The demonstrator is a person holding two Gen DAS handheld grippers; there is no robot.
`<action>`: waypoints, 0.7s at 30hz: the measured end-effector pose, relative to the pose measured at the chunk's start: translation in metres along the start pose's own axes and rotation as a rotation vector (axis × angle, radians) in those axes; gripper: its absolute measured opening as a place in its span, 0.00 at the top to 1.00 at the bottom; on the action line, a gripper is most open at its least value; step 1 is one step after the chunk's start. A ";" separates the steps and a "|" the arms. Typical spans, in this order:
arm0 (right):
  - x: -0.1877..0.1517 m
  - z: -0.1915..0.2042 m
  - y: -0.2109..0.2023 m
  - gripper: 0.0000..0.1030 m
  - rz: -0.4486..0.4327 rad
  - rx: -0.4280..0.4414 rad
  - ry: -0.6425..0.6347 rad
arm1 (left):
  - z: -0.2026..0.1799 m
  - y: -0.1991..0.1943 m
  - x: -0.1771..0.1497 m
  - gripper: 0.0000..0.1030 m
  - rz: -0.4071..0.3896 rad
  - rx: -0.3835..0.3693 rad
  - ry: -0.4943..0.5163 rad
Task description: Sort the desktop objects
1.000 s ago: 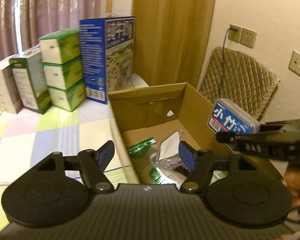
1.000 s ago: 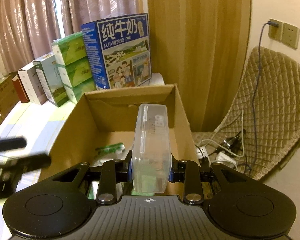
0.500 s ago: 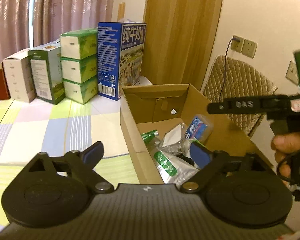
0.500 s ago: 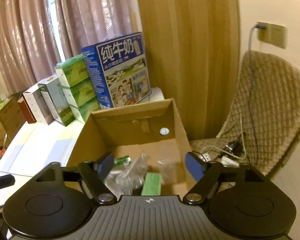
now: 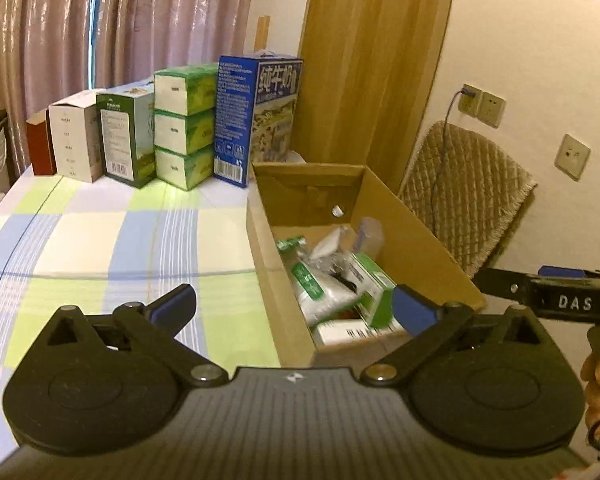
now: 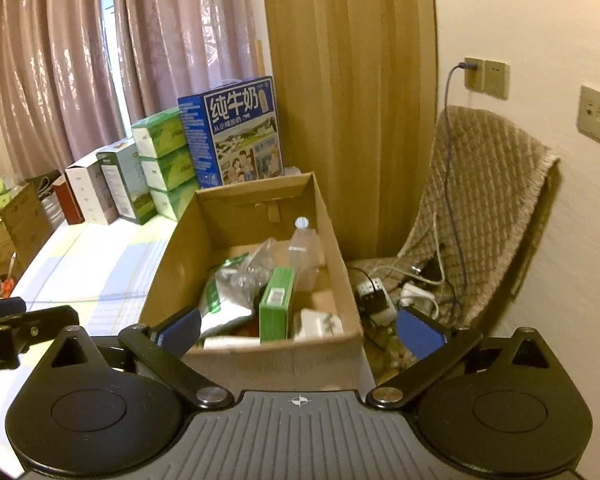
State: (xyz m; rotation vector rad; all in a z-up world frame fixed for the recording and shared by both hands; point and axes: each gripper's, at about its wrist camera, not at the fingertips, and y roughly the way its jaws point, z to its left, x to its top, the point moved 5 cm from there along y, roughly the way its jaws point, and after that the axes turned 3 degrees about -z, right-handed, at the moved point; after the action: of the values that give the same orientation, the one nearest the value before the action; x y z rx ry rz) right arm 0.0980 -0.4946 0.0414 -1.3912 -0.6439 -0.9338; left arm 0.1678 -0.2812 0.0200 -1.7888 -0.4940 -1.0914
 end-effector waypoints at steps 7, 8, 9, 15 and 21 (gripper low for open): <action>-0.020 0.009 -0.046 0.02 0.023 0.002 -0.023 | -0.009 -0.041 -0.013 0.01 0.033 0.001 -0.034; -0.023 0.010 -0.052 0.02 0.025 0.005 -0.028 | -0.009 -0.046 -0.016 0.01 0.041 0.004 -0.042; -0.026 0.012 -0.058 0.02 0.026 0.011 -0.031 | -0.011 -0.051 -0.017 0.01 0.049 0.007 -0.048; -0.036 0.016 -0.086 0.02 0.022 0.022 -0.014 | -0.019 -0.079 -0.031 0.01 0.066 0.036 -0.040; -0.041 0.020 -0.104 0.02 0.023 0.025 -0.014 | -0.030 -0.099 -0.040 0.01 0.066 0.052 -0.024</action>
State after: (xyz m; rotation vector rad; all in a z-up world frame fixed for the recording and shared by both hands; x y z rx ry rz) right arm -0.0086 -0.4612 0.0641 -1.3815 -0.6462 -0.8959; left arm 0.0622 -0.2559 0.0412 -1.7624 -0.4700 -1.0041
